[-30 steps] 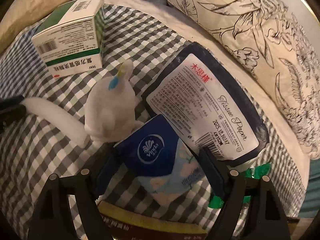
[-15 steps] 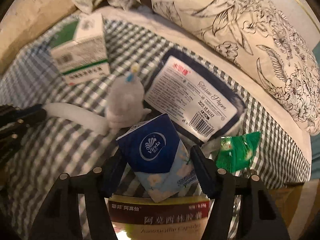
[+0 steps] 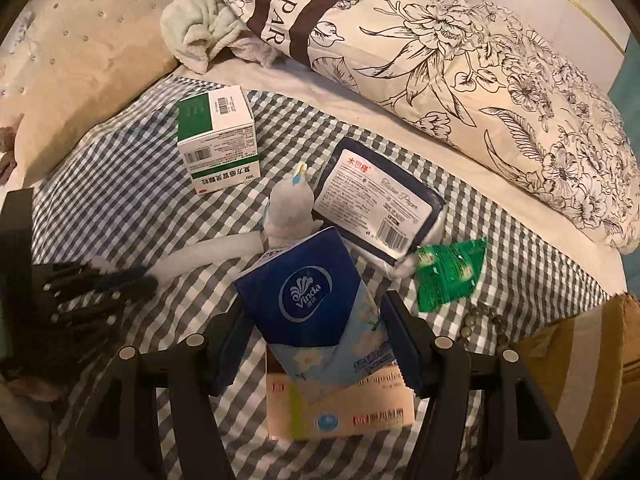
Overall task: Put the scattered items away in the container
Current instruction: 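Grasp the long white strip with the left tool while the right tool grasps the blue Vinda tissue pack, then carry the white strip and blue tissue pack over the cardboard box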
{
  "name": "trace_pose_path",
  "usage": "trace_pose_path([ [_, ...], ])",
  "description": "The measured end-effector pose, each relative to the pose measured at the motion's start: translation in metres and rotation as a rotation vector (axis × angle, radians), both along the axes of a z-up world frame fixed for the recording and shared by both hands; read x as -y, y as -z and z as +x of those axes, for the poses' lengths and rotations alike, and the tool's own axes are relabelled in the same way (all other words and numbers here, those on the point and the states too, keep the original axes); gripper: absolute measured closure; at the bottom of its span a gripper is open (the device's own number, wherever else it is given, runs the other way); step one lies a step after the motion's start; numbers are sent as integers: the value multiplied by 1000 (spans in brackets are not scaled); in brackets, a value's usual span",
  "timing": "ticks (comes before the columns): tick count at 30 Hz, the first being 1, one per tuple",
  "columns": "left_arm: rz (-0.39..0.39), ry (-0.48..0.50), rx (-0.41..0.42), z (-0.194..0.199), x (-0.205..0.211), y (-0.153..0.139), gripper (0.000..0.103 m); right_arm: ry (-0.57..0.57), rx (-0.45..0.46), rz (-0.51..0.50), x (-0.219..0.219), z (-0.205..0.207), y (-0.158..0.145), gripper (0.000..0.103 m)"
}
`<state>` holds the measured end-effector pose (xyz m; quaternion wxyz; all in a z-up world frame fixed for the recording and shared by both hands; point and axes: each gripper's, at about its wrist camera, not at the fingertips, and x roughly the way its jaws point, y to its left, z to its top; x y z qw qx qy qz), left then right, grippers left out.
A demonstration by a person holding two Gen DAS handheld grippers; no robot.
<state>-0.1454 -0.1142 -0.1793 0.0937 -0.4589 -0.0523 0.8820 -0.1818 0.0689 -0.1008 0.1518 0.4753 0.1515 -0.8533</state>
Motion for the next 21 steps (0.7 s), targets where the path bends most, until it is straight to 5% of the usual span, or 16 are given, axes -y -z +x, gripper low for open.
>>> trace_pose_path([
  [7,138,66,91,1,10,5,86,6,5,1,-3,18,-8,40],
  [14,96,47,57,22,-1,-8,101,-4,-23,-22,-1,35,-27,40],
  [18,87,-5,28,44,-5,-21,102,-19,-38,-40,-6,51,-39,40],
  [21,-36,3,-4,54,-18,-20,100,-22,-45,-56,-11,60,-44,40],
])
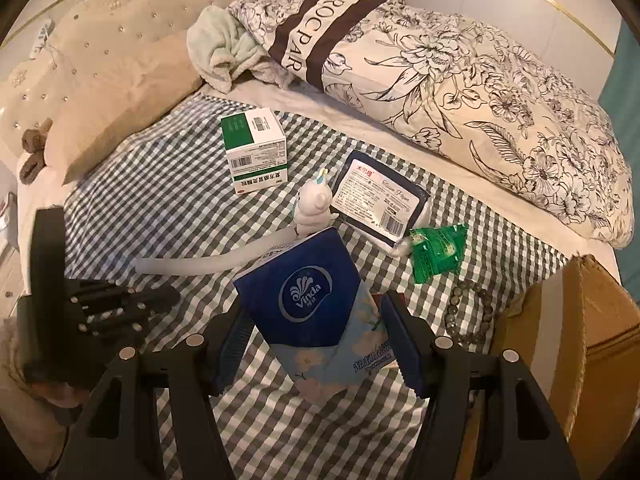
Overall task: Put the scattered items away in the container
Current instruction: 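Carry the white strip and blue tissue pack over the cardboard box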
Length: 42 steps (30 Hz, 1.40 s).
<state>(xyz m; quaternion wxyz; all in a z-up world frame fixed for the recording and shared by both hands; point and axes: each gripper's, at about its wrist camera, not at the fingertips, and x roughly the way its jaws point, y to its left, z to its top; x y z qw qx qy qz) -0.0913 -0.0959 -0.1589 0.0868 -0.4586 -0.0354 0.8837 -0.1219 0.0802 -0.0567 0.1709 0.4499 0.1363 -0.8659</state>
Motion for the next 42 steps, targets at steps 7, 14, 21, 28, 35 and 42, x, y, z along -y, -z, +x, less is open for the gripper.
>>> trace_pose_path([
  [7,-178,47,-74,-14,-12,5,34,7,18,-32,-11,12,1,39],
  [14,-174,55,-67,-37,-7,18,25,28,80,-55,-16,2,16,39],
  [21,-97,23,-17,-40,11,26,85,5,94,-61,-2,-7,23,39],
  [28,-100,-23,-58,-15,6,7,91,-10,102,-76,2,-5,26,39],
  [35,-95,-62,-45,-2,-6,-26,91,-11,84,-80,0,5,16,39],
  [42,-131,-49,-97,15,-25,-67,91,-9,40,-89,-4,23,-6,39],
])
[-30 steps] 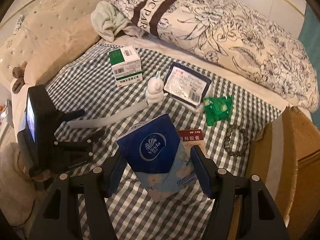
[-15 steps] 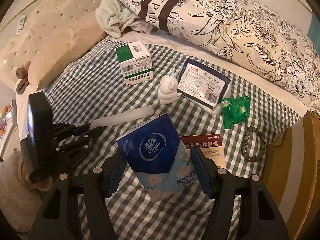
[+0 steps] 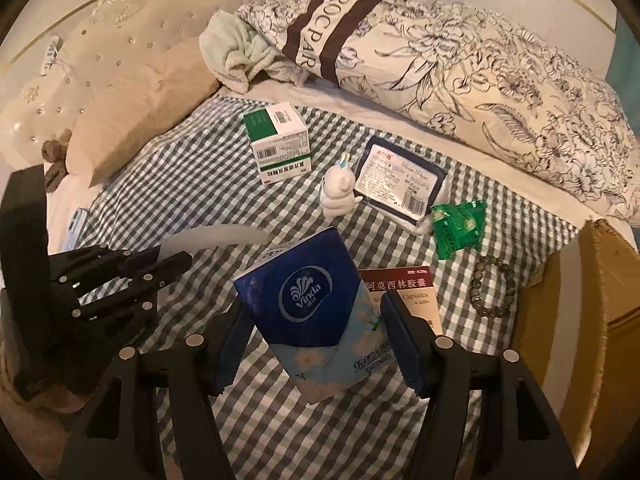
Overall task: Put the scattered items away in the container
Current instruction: 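Carry the white strip and blue tissue pack over the cardboard box, then open both tools to drop the strip and tissue pack into the box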
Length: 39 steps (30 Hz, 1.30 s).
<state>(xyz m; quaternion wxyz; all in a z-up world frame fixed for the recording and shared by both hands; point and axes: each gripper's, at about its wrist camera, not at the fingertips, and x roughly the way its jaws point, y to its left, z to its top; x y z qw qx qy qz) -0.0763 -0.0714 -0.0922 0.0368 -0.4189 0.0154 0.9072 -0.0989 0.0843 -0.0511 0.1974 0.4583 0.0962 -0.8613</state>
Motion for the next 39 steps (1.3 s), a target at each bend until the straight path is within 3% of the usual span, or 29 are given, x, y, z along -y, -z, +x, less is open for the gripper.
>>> trace_pose_path([
  [10,-7,46,-90,23,-37,-55,91,36,-113,-38,-40,37,-49,39],
  [14,41,74,-106,26,-57,-79,91,80,-145,-42,-67,48,-64,39],
  [23,88,273,-176,25,-146,-132,91,225,-229,-17,-144,63,-93,39],
  [30,143,471,-204,24,-223,-165,91,405,-182,11,-225,63,-74,39],
  [37,119,588,-170,16,-291,-156,90,555,-89,7,-285,55,-38,39],
  [38,100,599,-161,15,-300,-153,86,570,-77,-1,-290,53,-35,37],
  [39,80,603,-160,14,-306,-151,73,580,-67,-9,-294,54,-33,36],
])
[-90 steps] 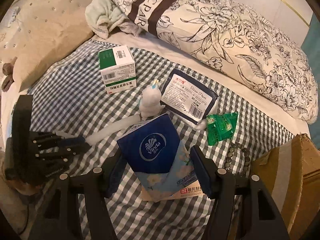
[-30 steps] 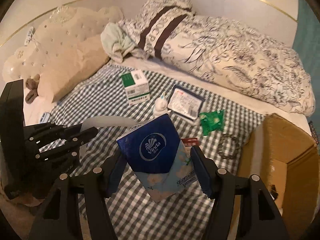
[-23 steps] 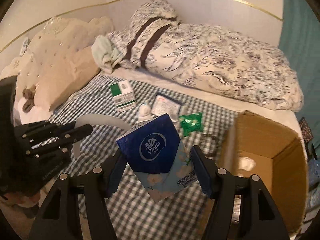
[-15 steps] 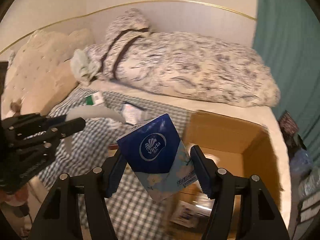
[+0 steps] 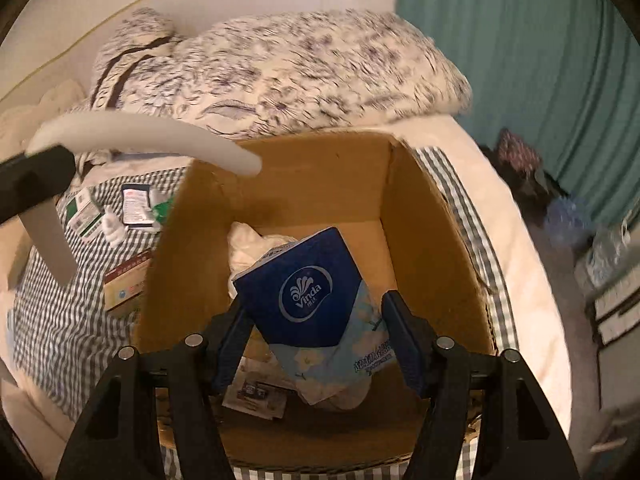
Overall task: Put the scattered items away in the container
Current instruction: 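Open both tools to drop the strip and tissue pack into the box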
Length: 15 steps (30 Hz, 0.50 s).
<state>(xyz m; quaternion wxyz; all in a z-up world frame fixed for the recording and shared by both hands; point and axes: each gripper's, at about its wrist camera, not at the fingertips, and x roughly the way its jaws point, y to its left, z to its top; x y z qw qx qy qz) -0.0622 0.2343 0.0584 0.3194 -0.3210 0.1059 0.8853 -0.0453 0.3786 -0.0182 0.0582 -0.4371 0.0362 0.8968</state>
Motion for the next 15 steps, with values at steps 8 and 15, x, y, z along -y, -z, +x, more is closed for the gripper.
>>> trace_pose_path([
  [8,-58,-35,-113,9,-6,1,0,30,-19,-33,-18,11,0,19],
  [15,-37,-163,-72,2,32,6,0,36,-62,-59,-17,16,-12,19],
])
